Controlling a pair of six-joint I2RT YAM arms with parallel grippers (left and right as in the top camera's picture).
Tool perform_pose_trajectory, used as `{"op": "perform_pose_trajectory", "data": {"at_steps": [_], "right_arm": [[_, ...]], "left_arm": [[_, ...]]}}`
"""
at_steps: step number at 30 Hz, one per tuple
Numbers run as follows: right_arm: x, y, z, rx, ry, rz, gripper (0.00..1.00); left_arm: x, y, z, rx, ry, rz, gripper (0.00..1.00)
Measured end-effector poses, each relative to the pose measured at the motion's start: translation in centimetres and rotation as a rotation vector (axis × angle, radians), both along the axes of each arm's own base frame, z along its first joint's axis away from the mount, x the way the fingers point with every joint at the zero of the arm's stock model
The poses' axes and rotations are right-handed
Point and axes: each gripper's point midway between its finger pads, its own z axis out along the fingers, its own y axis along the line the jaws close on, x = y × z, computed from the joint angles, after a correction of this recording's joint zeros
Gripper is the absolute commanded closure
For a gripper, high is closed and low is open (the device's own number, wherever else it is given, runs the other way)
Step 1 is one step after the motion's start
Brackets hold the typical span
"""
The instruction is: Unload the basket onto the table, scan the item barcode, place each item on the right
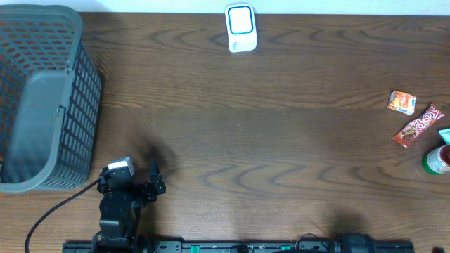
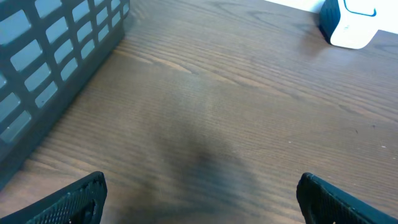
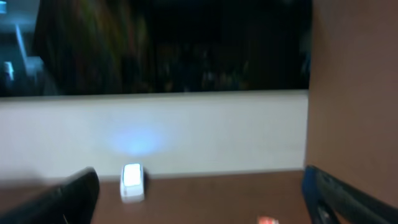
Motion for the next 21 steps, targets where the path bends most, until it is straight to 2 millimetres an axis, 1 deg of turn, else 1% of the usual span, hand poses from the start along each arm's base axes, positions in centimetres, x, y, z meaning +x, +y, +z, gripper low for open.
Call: {"op": "perform_pose_trajectory", "data": {"at_steps": [1, 2, 3, 5, 8, 10, 12, 14, 17, 21], "right_arm": [[0.5, 0.0, -0.3, -0.003, -0.014, 0.000, 0.01], [1.3, 0.0, -1.3, -0.005, -0.010, 0.000, 0.01], [2.0, 0.0, -1.5, -0.008, -0.038, 0.001, 0.01], [3.6, 0.1, -2.7, -0.011, -0.051, 0.008, 0.01], [6.8, 0.5, -4.7, -0.017, -0.083, 0.037, 0.01], [8.9, 0.7, -6.4, -0.020, -0.076, 0.051, 0.01], [11.6, 0.8, -8.7, -0.021, -0.057, 0.062, 0.01], [13.5, 0.9, -10.3, -0.022, -0.053, 0.070, 0.01], [16.0, 1.0, -13.0, -0.023, -0.051, 0.082, 0.01], [18.2, 1.5, -16.8, -0.031, -0.068, 0.111, 0.01]], "left_arm": [[0.0, 0.0, 0.0, 0.000, 0.000, 0.000, 0.02], [0.0, 0.0, 0.0, 0.000, 0.000, 0.000, 0.02], [0.0, 0.0, 0.0, 0.000, 0.000, 0.000, 0.02], [0.0, 0.0, 0.0, 0.000, 0.001, 0.000, 0.02], [0.0, 0.0, 0.0, 0.000, 0.000, 0.000, 0.02], [0.0, 0.0, 0.0, 0.000, 0.000, 0.000, 0.02], [0.0, 0.0, 0.0, 0.000, 0.000, 0.000, 0.02], [0.0, 0.0, 0.0, 0.000, 0.000, 0.000, 0.02], [0.0, 0.0, 0.0, 0.000, 0.000, 0.000, 0.02], [0.0, 0.0, 0.0, 0.000, 0.000, 0.000, 0.02]]}}
